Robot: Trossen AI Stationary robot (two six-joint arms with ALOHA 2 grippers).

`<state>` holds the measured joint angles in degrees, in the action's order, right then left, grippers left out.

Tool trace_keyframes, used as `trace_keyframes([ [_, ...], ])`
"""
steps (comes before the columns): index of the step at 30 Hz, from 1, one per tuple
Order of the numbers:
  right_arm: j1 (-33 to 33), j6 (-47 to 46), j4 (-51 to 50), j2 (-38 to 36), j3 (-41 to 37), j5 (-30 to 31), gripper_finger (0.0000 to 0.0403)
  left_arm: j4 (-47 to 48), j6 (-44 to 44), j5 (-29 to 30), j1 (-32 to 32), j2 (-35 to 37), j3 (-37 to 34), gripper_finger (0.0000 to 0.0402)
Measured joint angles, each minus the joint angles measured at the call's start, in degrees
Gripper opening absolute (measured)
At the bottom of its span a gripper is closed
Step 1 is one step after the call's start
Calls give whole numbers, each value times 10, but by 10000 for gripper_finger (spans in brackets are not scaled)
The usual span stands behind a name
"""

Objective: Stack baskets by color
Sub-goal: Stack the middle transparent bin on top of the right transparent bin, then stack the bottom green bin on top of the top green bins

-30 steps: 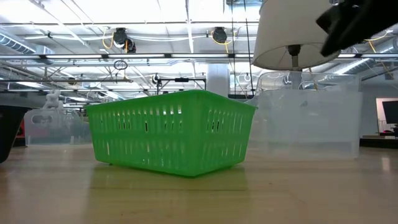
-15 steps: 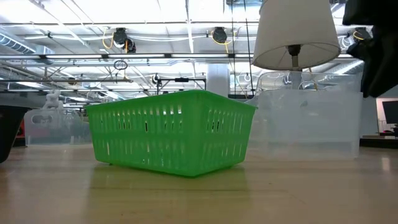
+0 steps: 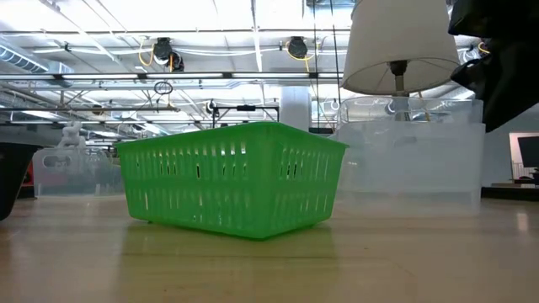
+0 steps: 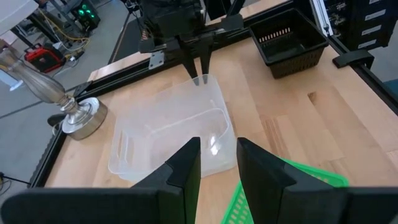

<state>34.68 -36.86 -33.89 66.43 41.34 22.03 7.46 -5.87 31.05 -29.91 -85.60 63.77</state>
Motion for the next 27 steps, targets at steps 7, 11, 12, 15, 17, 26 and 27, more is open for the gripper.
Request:
trace_keyframes([
  [7, 0, 0, 3, 0, 0, -16, 61, 0, 4, -6, 0, 0, 0, 106],
  [11, 0, 0, 2, -1, 0, -29, 61, -3, 42, -73, -5, -2, 0, 106],
  [12, 0, 0, -1, -3, 0, -31, 61, -10, 48, -87, -10, -7, 0, 106],
  [15, 0, -10, -23, -16, 3, -33, 61, -18, 44, -91, -36, -25, 0, 107],
  [17, 0, -20, -37, -28, 8, -33, 61, -38, 36, -91, -51, -43, 0, 110],
  [26, 20, -45, -56, -61, 42, -26, 61, -70, 139, -56, -74, -144, 30, 217],
  [27, 22, -45, -58, -62, 47, -26, 61, -76, 141, -54, -73, -155, 36, 231],
])
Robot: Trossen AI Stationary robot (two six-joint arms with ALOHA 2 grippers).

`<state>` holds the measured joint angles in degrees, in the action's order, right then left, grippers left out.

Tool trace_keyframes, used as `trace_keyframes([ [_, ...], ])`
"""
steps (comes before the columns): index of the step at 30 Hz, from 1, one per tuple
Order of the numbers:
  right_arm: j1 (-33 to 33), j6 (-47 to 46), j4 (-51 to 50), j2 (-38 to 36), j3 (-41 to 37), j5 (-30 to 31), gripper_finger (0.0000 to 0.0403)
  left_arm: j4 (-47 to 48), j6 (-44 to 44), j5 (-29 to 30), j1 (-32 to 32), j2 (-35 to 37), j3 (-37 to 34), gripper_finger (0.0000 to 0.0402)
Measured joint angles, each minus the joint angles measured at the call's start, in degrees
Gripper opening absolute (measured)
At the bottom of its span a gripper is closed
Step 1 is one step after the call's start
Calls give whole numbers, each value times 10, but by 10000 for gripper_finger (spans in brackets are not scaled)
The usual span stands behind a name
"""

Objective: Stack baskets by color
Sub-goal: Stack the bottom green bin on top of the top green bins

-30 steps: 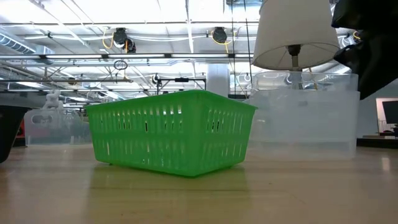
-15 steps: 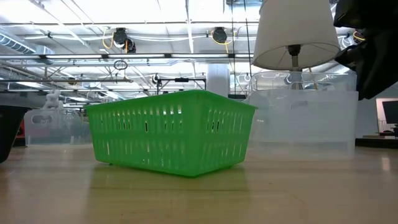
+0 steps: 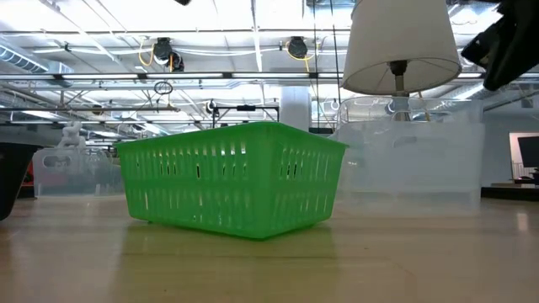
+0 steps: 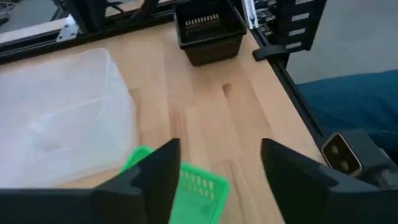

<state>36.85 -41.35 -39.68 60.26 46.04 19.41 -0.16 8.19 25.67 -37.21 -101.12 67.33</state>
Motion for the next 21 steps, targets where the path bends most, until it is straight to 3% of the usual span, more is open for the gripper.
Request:
trace_keyframes([
  [4, 1, 0, -40, 0, 26, -1, 61, 2, 25, 16, 1, -44, 39, 272],
  [8, 0, 0, -100, 0, 54, -3, 61, 51, 80, 52, 2, -84, 86, 283],
  [12, 0, 0, -144, -1, 80, -2, 61, 109, 113, 67, 5, -120, 122, 271],
  [21, 0, 0, -147, -1, 86, -2, 61, 106, 213, 79, 36, -177, 128, 228],
])
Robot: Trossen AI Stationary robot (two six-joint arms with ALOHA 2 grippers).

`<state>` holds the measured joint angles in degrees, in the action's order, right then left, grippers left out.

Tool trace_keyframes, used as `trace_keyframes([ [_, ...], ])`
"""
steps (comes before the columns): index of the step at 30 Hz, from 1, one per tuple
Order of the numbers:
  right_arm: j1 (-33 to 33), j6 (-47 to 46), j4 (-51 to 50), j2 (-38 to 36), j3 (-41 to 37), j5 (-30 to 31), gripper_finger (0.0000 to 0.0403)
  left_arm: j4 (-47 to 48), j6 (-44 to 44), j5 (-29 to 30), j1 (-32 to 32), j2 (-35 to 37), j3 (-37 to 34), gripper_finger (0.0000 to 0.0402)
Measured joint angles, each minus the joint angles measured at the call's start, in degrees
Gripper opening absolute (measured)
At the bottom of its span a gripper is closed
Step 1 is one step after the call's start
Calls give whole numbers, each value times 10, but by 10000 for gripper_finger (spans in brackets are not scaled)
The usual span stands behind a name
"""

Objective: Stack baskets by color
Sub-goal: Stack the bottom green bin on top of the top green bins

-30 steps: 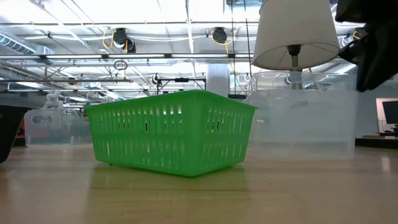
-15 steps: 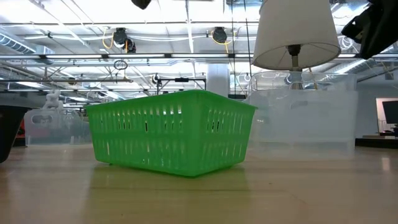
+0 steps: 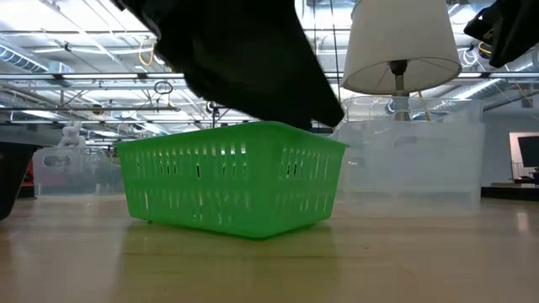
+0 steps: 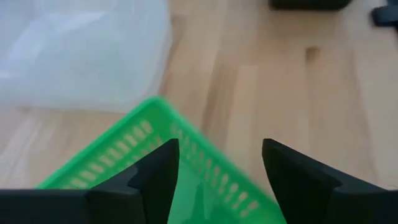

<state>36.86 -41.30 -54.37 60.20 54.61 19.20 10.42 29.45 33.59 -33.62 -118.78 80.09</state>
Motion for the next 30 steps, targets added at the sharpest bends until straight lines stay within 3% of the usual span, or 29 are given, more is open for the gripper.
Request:
trace_keyframes([
  [5, 0, 2, -5, 0, 0, 0, 61, 25, 52, 5, 6, -1, 0, 204],
  [12, 0, 0, -7, 0, 0, 0, 61, 90, 34, -35, 3, 6, 0, 175],
  [20, 0, 0, -2, 0, 0, 1, 61, 190, 13, -51, -15, 63, 0, 159],
  [24, 0, 4, -2, 0, 0, 2, 61, 187, 13, -39, -18, 80, 0, 159],
  [30, 0, 1, -2, 0, 0, 2, 61, 101, 26, -36, -10, 65, 1, 159],
])
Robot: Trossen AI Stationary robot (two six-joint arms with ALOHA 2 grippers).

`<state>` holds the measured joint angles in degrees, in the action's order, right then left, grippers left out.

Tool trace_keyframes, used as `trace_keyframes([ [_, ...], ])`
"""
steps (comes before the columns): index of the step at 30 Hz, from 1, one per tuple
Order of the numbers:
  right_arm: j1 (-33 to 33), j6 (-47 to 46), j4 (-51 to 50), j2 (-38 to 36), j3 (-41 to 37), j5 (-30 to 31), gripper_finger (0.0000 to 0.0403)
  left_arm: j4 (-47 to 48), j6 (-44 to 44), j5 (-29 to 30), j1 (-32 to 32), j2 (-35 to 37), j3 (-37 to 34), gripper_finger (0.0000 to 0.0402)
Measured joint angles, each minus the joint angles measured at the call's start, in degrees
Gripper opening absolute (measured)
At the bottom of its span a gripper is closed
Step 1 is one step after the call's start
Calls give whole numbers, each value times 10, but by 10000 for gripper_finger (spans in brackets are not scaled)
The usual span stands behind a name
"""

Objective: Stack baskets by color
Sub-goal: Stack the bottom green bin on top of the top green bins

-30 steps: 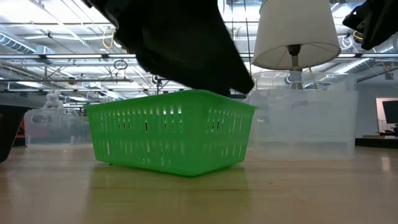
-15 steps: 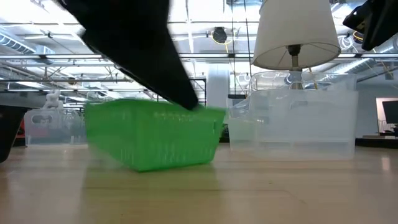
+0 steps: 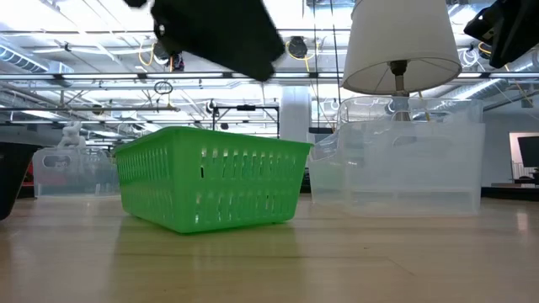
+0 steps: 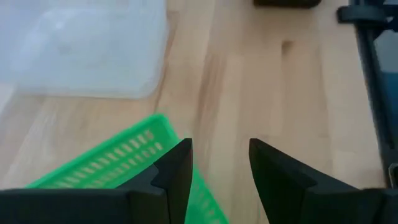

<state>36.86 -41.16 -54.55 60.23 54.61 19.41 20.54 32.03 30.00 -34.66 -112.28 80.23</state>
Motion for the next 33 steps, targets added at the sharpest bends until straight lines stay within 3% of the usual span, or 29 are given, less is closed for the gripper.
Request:
trace_keyframes([
  [6, 0, -1, 4, 0, 0, 1, 61, 26, 1, 20, 1, -16, -2, 159],
  [18, 0, 4, 5, 0, 0, 2, 61, 37, 29, -10, 1, -17, -2, 159],
  [26, 0, 3, 5, 0, 0, 2, 61, 28, 53, -10, 6, -17, -44, 158],
  [29, 0, 3, 5, 0, 0, 2, 61, 34, 37, -4, 6, -18, -48, 137],
  [33, 0, 4, 5, 0, 0, 2, 61, 36, -3, -6, 8, -18, -48, 71],
])
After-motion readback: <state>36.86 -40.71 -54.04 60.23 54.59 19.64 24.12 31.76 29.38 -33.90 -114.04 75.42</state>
